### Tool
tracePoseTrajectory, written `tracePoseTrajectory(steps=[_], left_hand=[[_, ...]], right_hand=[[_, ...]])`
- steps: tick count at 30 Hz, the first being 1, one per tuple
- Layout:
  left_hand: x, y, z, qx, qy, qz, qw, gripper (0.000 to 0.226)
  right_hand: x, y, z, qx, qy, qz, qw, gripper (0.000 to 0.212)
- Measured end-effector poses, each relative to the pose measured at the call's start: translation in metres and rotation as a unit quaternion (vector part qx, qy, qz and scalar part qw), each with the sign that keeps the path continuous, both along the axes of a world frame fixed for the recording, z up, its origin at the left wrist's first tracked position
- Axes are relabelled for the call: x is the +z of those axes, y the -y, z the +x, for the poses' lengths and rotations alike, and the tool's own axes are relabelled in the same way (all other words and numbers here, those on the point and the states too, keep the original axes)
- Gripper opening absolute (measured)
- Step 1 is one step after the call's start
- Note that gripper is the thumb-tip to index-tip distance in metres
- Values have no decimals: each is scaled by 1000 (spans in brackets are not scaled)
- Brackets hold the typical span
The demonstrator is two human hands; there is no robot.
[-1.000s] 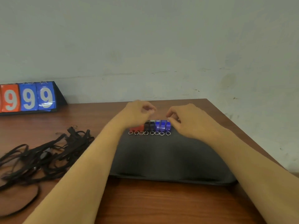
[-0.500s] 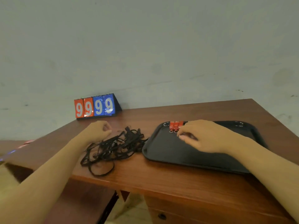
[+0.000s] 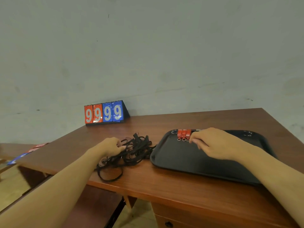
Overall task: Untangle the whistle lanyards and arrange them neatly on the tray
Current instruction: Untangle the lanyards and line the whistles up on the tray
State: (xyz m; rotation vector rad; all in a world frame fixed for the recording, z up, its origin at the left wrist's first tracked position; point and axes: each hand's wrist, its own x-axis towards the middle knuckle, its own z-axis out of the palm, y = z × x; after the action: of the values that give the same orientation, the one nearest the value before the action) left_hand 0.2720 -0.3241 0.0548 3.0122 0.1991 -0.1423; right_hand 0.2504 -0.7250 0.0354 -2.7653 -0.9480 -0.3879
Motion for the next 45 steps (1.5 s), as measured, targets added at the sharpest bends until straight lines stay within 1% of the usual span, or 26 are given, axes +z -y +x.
tracePoseTrajectory(steps=[4, 7, 10, 13, 17, 20, 24, 28, 29, 30, 31, 34, 35, 36, 38, 39, 40, 41, 42, 45], left_hand=[[1, 7, 1, -2, -2, 11, 1000, 35], [2, 10, 0, -7, -5, 8, 1000, 48], [0, 11, -2, -3, 23, -10, 1000, 54], [4, 13, -4, -7, 64, -20, 998, 50], [17, 12, -5, -25, 112, -9, 993, 41], [27, 14, -7, -47, 134, -6, 990, 37], [36, 20, -11, -98, 156, 21, 983, 46], [41, 33, -12, -142, 170, -41, 974, 41], [42, 37, -12, -149, 173, -44, 973, 41], [42, 41, -12, -153, 173, -34, 972, 42], [42, 45, -11, -153, 167, -5, 974, 44], [40, 54, -9, -137, 162, 151, 966, 52], [40, 56, -9, -134, 159, 163, 964, 53], [40, 56, -7, -139, 152, 137, 969, 52], [41, 61, -8, -170, 119, 10, 978, 46], [41, 64, -9, -190, 102, -36, 976, 43], [40, 69, -10, -207, 92, -54, 973, 40], [38, 73, -9, -215, 86, -51, 972, 39], [36, 77, -9, -217, 80, -24, 973, 39], [31, 82, -3, -193, 87, 147, 966, 46]], right_hand=[[-2, 1, 4, 4, 2, 2, 1000, 26], [-3, 2, 5, 1, 3, 0, 1000, 25], [-2, 2, 5, -5, 0, -2, 1000, 25], [-2, 3, 5, -11, -1, -2, 1000, 24], [-1, 4, 5, -15, 4, -1, 1000, 25], [0, 5, 4, -14, 5, 1, 1000, 26], [1, 6, 3, -13, 12, 6, 1000, 29], [0, 8, 4, -11, 15, 13, 1000, 29], [0, 8, 3, -12, 16, 14, 1000, 29], [-1, 8, 3, -11, 17, 16, 1000, 30], [-1, 8, 3, -11, 18, 15, 1000, 31], [0, 9, 3, -6, 22, 16, 1000, 35], [0, 9, 3, -4, 19, 17, 1000, 35], [0, 8, 3, -3, 16, 17, 1000, 36], [0, 8, 4, -2, 17, 18, 1000, 35], [0, 8, 4, -3, 19, 20, 1000, 33], [-1, 9, 4, -3, 21, 21, 1000, 32], [-1, 9, 5, -4, 22, 20, 1000, 31], [-1, 9, 5, -6, 22, 20, 1000, 30], [-1, 9, 6, -9, 16, 24, 1000, 27]])
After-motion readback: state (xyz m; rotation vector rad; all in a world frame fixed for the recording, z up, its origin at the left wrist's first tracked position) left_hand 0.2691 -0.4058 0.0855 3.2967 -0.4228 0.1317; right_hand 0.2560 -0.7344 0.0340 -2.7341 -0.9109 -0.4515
